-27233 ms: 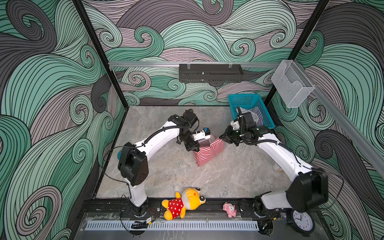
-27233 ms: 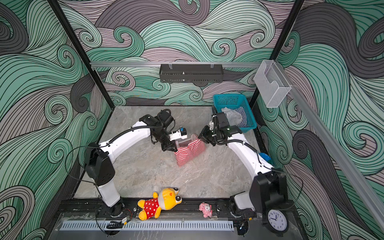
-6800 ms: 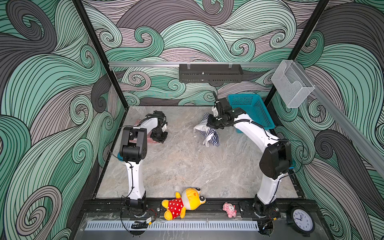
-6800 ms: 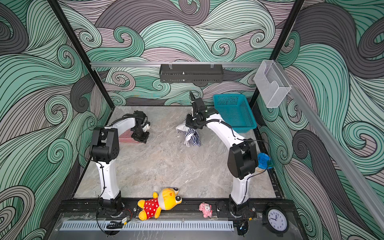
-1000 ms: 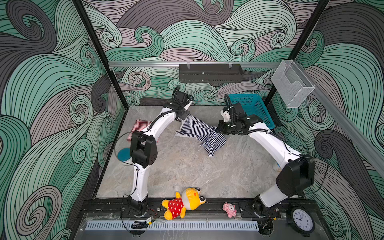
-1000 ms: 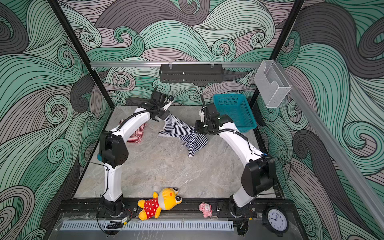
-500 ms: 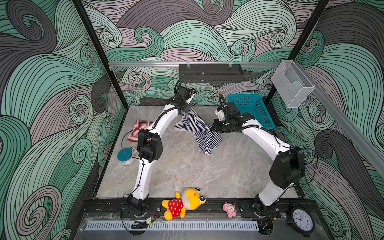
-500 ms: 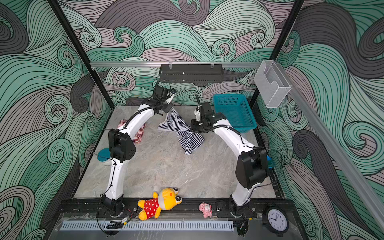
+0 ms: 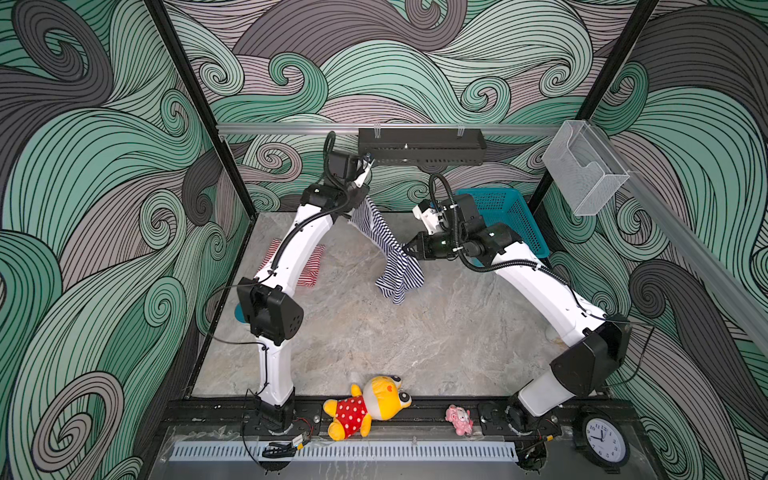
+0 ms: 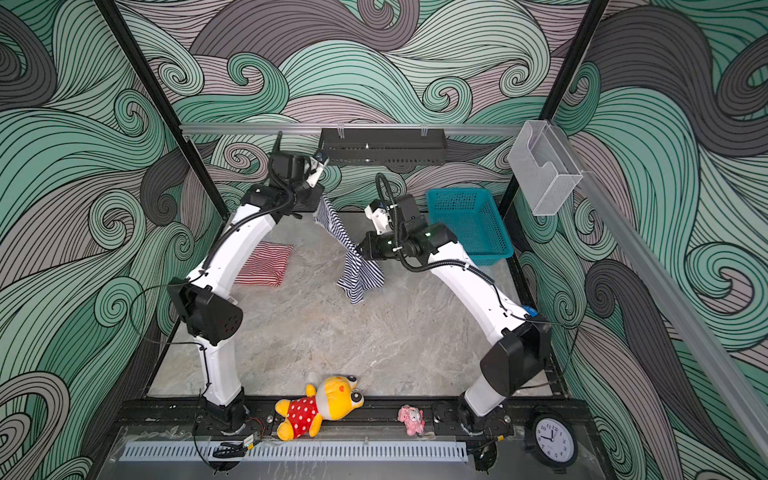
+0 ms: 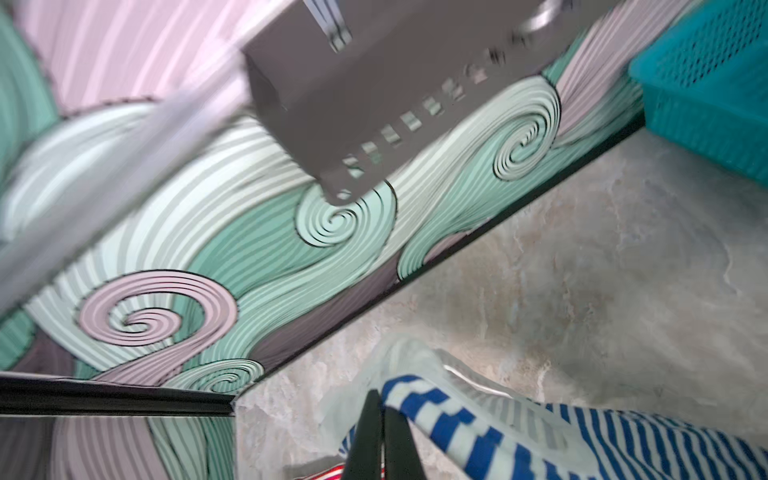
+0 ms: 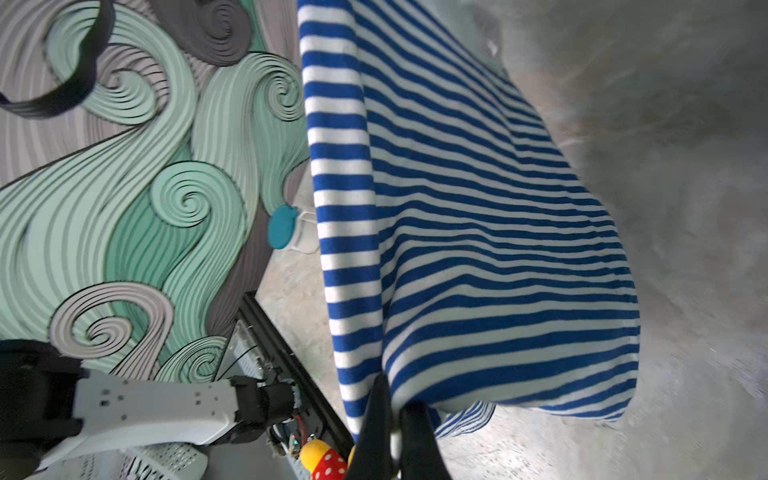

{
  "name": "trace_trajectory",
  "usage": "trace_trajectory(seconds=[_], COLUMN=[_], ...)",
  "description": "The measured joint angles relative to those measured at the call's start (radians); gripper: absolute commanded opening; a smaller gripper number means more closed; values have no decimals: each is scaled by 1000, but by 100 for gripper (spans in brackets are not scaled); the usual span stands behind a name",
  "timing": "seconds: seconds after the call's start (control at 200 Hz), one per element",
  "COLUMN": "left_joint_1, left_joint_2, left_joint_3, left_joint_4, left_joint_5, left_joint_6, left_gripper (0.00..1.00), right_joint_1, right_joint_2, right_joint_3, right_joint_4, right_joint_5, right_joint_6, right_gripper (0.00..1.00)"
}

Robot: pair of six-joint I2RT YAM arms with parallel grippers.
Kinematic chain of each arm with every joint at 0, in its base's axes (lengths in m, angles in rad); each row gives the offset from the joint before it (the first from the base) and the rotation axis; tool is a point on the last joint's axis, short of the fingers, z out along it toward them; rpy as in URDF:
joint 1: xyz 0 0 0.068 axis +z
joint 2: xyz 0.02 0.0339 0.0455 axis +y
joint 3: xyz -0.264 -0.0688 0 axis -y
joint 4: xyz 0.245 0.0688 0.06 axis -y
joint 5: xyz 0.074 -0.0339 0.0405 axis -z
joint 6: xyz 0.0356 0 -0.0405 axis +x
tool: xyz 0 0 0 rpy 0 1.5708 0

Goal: Fold and stack the tank tops

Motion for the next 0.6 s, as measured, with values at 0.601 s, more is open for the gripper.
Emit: trace_trajectory(seconds=[0.601], left_joint_1=[-42], left_joint_2=[182], left_joint_3=[288], left_joint_4=[-198], left_joint_5=[102], left_joint_6=[48], left_gripper=[0], right_joint_1=[-56], right_joint_2=[-81], right_joint_3=[-429], right_joint_4=[375], right_joint_5=[-85], right_joint_6=[155], right_gripper=[9])
